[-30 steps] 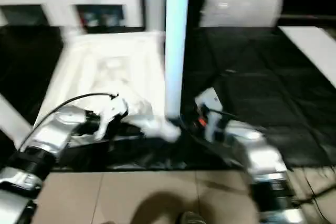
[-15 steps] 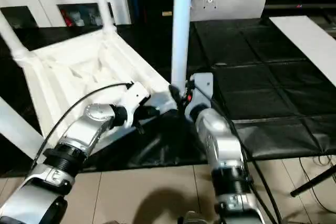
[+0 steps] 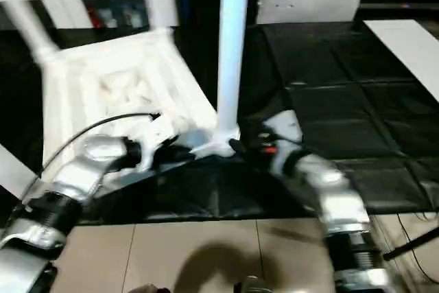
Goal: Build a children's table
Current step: Rotate leg to tighten
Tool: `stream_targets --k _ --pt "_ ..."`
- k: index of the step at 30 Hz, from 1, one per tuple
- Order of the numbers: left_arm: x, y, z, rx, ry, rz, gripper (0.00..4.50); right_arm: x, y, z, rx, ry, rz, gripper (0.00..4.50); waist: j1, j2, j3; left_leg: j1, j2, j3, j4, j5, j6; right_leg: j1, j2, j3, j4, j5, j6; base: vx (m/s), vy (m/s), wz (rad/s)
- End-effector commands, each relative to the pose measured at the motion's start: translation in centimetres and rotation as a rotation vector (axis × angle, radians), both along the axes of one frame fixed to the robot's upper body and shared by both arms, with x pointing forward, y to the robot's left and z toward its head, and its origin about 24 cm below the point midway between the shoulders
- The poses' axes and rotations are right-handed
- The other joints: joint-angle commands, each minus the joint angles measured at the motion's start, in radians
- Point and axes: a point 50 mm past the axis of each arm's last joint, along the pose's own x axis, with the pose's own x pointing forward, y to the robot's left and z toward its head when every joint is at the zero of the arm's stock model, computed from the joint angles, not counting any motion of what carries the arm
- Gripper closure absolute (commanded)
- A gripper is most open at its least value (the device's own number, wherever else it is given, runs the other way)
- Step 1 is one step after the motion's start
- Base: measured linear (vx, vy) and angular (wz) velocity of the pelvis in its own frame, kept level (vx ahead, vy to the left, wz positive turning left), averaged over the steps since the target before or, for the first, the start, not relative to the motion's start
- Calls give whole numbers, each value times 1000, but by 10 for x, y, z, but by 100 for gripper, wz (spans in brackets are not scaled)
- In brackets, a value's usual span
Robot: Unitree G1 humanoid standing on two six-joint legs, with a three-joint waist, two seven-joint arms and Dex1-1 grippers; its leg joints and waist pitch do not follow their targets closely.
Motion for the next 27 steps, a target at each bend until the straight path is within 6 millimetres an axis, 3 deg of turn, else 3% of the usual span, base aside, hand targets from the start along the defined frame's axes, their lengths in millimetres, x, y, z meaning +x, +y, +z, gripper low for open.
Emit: stream_targets --k 1,5,7,9,14,17,27 --pt "-10 -2 -8 50 44 -133 450 -4 5 9 3 -19 145 54 5 -19 -67 6 57 -8 -74 -119 163 60 -64 59 -71 -127 -254 0 0 0" --pt "-13 1 -7 68 57 -190 450 -6 5 11 -14 -12 226 54 22 -18 -69 11 60 -4 -74 -85 170 57 -63 61 -63 -70 -280 0 0 0" --pt "-15 3 -5 85 68 -252 450 -7 6 12 -21 10 308 88 31 -22 -68 11 60 -1 -75 -87 166 57 -65 62 -62 -79 -281 0 0 0" --pt "-17 4 -4 100 75 -306 450 -5 7 13 -26 33 365 92 33 -27 -65 12 60 0 -76 -92 163 55 -63 62 -63 -88 -281 0 0 0" --pt "-21 2 -3 127 90 -410 450 -1 12 14 -48 61 483 140 39 -25 -65 13 61 4 -75 -91 158 54 -64 64 -61 -96 -284 0 0 0" --pt "-21 0 -2 125 86 -419 450 1 16 15 -51 50 504 175 54 -27 -66 18 64 6 -74 -58 162 50 -64 66 -55 -60 -291 0 0 0" --pt "-20 3 -3 137 85 -422 450 -1 21 14 -43 95 590 241 57 -33 -67 16 63 10 -75 -73 150 52 -64 66 -57 -86 -284 0 0 0"
